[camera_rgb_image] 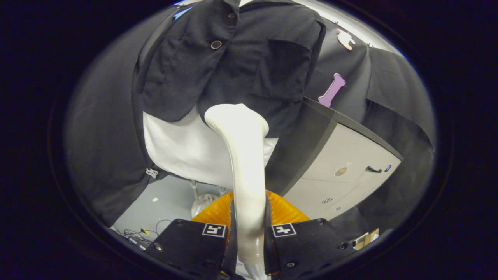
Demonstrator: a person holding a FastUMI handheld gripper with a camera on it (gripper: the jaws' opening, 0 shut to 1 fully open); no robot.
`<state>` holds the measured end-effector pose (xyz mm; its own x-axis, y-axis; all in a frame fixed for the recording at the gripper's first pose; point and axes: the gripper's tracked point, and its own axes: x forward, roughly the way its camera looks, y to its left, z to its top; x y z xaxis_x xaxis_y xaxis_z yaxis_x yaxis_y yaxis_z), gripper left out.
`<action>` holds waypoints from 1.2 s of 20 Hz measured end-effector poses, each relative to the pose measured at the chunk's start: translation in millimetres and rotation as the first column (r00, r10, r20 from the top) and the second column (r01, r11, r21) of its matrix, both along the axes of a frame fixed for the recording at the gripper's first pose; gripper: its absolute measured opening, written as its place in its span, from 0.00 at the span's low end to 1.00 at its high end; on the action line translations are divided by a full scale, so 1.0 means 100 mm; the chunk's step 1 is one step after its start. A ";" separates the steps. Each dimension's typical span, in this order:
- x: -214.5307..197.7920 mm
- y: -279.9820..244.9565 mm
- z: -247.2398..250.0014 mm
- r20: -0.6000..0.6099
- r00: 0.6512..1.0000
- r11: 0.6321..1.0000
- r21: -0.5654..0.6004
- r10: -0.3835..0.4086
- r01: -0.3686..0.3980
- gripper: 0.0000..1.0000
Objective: Iron the clothes twice with a garment steamer, once on the left side and once on the right side.
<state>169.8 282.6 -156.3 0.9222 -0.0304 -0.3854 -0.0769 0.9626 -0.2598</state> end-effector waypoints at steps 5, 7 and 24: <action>-0.21 0.23 0.77 0.129 0.991 0.995 0.087 0.037 -0.049 0.30; -0.34 0.41 1.26 0.202 0.978 0.991 0.106 0.059 -0.082 0.30; -0.35 1.81 4.57 0.632 0.754 0.953 0.078 0.180 -0.293 0.30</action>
